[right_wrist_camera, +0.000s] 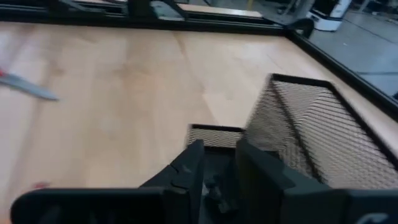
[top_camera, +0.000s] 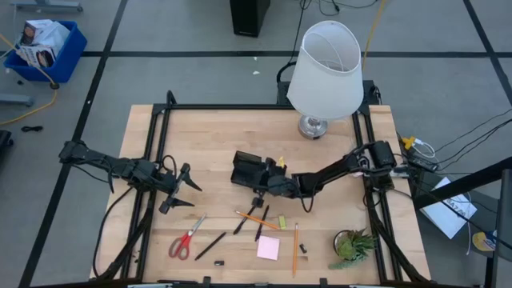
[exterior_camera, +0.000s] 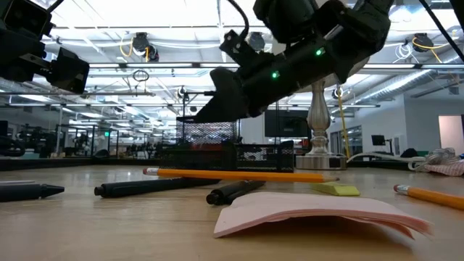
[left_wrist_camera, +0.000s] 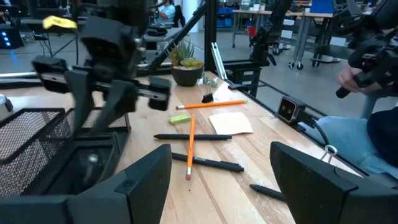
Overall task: Pick and place office supplies into organizer
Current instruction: Put the black binder clip into the black desk organizer
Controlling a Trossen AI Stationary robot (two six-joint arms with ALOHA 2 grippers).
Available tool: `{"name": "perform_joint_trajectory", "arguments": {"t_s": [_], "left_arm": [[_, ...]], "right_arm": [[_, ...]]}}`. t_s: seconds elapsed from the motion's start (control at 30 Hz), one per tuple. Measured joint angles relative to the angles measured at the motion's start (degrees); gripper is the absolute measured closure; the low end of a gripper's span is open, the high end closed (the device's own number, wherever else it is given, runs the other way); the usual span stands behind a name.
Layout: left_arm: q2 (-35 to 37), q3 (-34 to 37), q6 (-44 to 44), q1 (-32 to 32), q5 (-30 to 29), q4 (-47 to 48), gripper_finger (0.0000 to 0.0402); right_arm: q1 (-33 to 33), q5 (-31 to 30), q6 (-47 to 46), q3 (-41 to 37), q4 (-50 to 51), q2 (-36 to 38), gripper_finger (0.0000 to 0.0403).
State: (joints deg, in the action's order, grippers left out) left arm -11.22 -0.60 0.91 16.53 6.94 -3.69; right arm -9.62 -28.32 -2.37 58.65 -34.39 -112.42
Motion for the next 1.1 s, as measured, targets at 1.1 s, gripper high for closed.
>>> {"name": "perform_joint_trajectory", "arguments": {"t_s": [1.1], "left_arm": [[0.0,0.0,25.4,0.9,0.6,-16.8,0.0128]], "right_arm": [[-19.5,2.8,-9.0,0.0,-4.1,0.1,0.0328]]}}
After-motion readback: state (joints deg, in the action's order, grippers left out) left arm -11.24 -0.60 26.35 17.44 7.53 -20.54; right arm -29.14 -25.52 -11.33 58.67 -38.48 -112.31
